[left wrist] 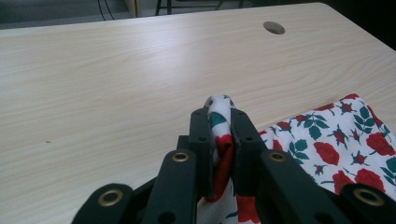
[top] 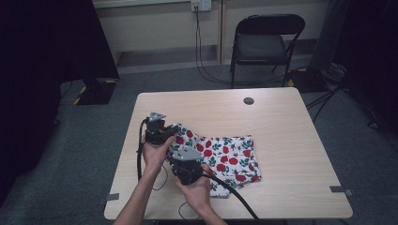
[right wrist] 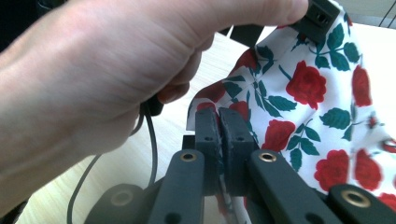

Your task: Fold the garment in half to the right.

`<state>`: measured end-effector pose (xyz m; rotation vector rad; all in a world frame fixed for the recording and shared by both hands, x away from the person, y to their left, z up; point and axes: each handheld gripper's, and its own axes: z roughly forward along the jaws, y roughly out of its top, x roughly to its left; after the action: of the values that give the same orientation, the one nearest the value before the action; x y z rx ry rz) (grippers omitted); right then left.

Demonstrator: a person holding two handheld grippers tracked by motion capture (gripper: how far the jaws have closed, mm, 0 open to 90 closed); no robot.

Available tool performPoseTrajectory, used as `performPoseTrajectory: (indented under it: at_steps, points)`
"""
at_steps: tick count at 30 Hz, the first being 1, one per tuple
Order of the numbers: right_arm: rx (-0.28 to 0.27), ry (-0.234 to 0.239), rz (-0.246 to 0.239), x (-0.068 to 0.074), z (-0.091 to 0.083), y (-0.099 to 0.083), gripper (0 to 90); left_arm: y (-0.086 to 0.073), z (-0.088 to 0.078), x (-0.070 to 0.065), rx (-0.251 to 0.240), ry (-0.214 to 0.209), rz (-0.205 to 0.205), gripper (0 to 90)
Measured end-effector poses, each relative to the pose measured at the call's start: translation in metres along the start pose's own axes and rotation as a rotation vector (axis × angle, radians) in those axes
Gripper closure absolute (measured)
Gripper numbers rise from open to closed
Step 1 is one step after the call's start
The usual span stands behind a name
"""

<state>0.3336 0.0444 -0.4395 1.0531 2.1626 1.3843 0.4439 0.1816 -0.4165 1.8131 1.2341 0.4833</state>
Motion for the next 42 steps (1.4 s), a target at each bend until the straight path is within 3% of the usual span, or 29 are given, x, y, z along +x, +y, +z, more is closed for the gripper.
performPoseTrajectory:
  at_steps: [12,32,42]
  points:
    - [0.002,-0.036,0.045,-0.025,-0.010,-0.012,87.3,-0.001,0.021,-0.015,0.029,-0.017,-0.010,82.1]
    - [-0.015,-0.098,0.094,-0.064,-0.038,-0.023,87.3,0.012,0.047,-0.057,0.048,-0.052,0.029,81.9]
    - [-0.021,-0.123,0.119,-0.079,-0.049,-0.030,87.2,0.014,0.059,-0.071,0.065,-0.061,0.036,81.8]
